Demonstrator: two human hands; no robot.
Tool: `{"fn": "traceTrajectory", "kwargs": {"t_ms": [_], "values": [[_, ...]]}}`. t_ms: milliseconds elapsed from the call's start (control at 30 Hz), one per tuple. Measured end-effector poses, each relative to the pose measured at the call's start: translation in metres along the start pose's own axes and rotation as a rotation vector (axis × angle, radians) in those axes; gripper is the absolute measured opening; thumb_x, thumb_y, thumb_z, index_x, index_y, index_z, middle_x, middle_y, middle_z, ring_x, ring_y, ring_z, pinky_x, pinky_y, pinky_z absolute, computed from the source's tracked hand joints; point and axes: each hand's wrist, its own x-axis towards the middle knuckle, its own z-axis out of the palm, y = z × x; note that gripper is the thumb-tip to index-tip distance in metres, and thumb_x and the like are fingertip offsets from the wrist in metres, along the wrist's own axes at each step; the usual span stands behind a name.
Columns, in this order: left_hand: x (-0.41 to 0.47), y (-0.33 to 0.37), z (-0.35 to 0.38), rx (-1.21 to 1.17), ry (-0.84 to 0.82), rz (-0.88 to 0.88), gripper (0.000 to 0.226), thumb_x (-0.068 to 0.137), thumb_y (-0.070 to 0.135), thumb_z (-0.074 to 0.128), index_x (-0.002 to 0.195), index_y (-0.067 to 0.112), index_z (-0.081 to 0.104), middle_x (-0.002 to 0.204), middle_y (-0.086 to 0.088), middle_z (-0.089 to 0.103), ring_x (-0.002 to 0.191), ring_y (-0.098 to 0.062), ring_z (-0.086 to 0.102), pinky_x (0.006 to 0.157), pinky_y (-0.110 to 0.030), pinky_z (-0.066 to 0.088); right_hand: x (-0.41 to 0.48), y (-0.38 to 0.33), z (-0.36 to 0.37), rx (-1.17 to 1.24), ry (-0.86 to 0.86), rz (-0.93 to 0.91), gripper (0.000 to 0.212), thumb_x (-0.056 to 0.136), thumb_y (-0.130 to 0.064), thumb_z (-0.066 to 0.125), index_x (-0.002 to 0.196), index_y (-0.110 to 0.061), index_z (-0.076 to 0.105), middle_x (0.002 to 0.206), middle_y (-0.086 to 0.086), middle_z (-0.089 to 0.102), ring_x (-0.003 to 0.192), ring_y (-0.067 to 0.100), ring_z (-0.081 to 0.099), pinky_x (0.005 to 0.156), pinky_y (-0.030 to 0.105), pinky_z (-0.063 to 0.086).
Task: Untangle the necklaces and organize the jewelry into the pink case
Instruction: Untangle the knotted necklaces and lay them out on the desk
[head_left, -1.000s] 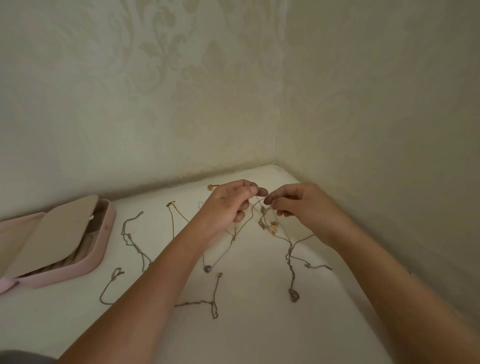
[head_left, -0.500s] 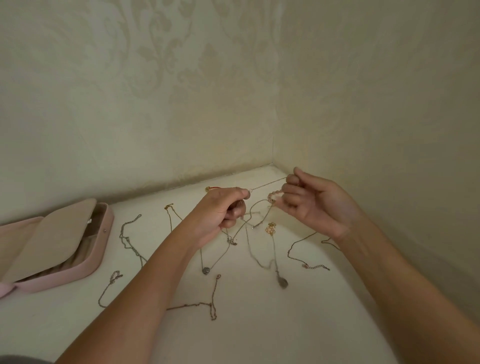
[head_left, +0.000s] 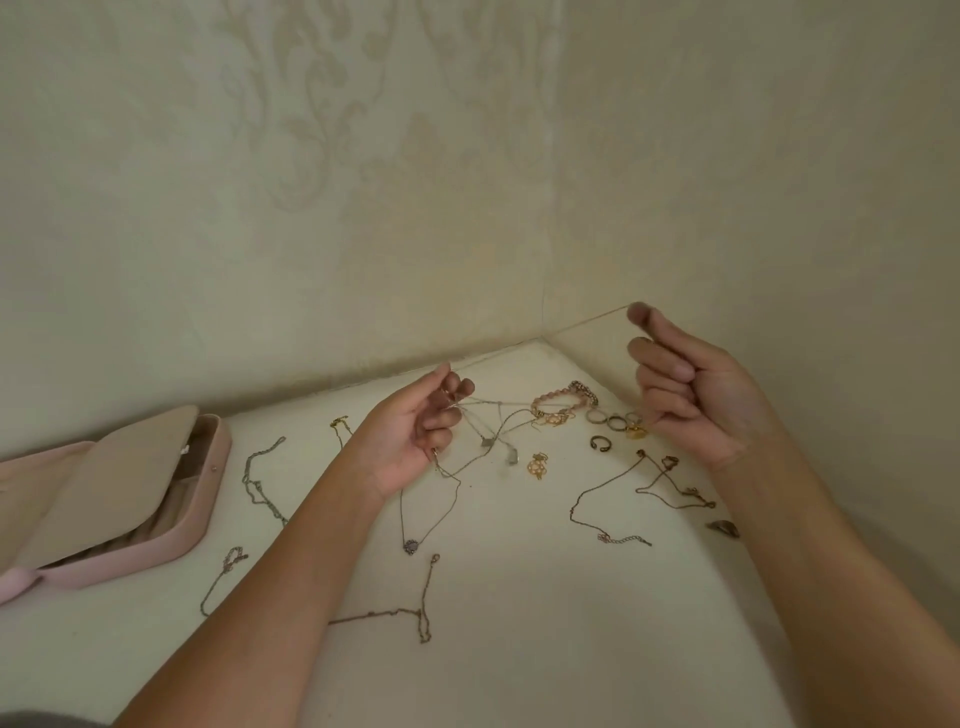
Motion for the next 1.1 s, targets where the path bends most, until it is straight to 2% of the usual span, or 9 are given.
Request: {"fn": "traceTrajectory", "kwargs": {"t_ms": [100,200,267,367,500,600,767,900,1100], "values": [[0.003,-0.001,-0.004,0.044,0.041,0.027,0.017,0.079,0.033,0.057,0.070,0.019,0.055,0.075,0.006,0.059,0.041,-0.002,0.025,0.037,-0.011,0.016,-0.004,-0.007,-0.011,0.279,-0.252,0.049,0.035,0.104,-0.016,0.034,0.123,0.001,0.057,0.070,0.015,0.058,0.056,0.015,0.037,0.061,0.023,0.050],[0.005,-0.003,-0.009,-0.021,0.039,0.039,0.017,0.081,0.032,0.056,0.071,0.019,0.055,0.075,0.006,0.059,0.042,-0.002,0.027,0.035,-0.011,0.018,-0.010,-0.015,-0.008,0.151,-0.189,-0.075,0.036,0.104,-0.016,0.031,0.124,-0.005,0.059,0.077,0.011,0.057,0.073,0.021,0.053,0.109,0.038,0.037],[0.007,-0.004,-0.011,-0.083,0.032,0.033,0.016,0.082,0.030,0.056,0.072,0.018,0.057,0.075,0.004,0.061,0.043,-0.002,0.030,0.035,-0.011,0.022,-0.016,-0.014,0.000,-0.091,-0.069,-0.120,0.031,0.097,-0.018,0.040,0.109,-0.018,0.069,0.060,-0.002,0.047,0.053,0.009,0.048,0.081,0.028,0.055],[0.009,-0.007,-0.011,-0.060,0.035,0.027,0.015,0.082,0.030,0.058,0.074,0.018,0.058,0.077,0.004,0.062,0.045,-0.002,0.031,0.036,-0.011,0.024,-0.022,-0.019,0.017,-0.462,0.167,-0.142,0.024,0.089,-0.022,0.046,0.097,-0.019,0.068,0.050,-0.006,0.029,0.037,0.002,0.021,0.033,0.012,0.027],[0.007,-0.010,-0.007,0.204,0.054,0.061,0.021,0.088,0.030,0.057,0.072,0.020,0.067,0.078,0.005,0.061,0.046,-0.002,0.027,0.039,-0.012,0.019,-0.025,-0.021,0.016,-0.140,0.075,-0.070,0.030,0.094,-0.018,0.042,0.100,-0.017,0.072,0.049,-0.004,0.038,0.040,0.006,0.014,0.028,0.012,0.025],[0.001,-0.008,-0.007,0.464,-0.032,0.072,0.017,0.079,0.034,0.063,0.072,0.023,0.074,0.072,0.005,0.048,0.046,-0.004,0.024,0.039,-0.014,0.019,-0.034,-0.031,0.001,0.148,-0.295,0.091,0.044,0.107,-0.021,0.018,0.146,-0.022,0.039,0.078,0.012,0.056,0.050,0.013,0.031,0.044,0.021,0.039],[-0.008,-0.009,-0.006,0.898,-0.068,-0.018,0.010,0.082,0.028,0.072,0.086,0.021,0.078,0.049,0.010,0.045,0.045,-0.011,0.027,0.047,-0.019,0.022,-0.060,-0.046,0.025,-0.261,0.138,-0.137,0.045,0.094,-0.019,0.040,0.137,-0.027,0.052,0.061,-0.002,0.053,0.041,0.007,0.011,0.026,0.009,0.023],[-0.006,-0.009,-0.006,1.083,-0.018,0.041,0.005,0.080,0.029,0.076,0.083,0.025,0.078,0.080,0.010,0.074,0.074,0.001,0.064,0.073,-0.015,0.044,-0.073,-0.058,0.052,-0.708,0.330,-0.156,0.030,0.099,-0.019,0.036,0.116,-0.018,0.062,0.054,-0.004,0.048,0.037,0.004,0.014,0.030,0.011,0.016],[-0.011,-0.010,0.002,1.125,-0.025,0.114,0.017,0.096,0.024,0.057,0.085,0.014,0.066,0.067,0.012,0.058,0.056,0.000,0.047,0.056,-0.016,0.035,-0.081,-0.062,0.077,-0.752,0.392,-0.091,0.034,0.103,-0.027,0.033,0.121,-0.018,0.060,0.061,0.001,0.055,0.035,0.002,0.022,0.029,0.011,0.019]]}}
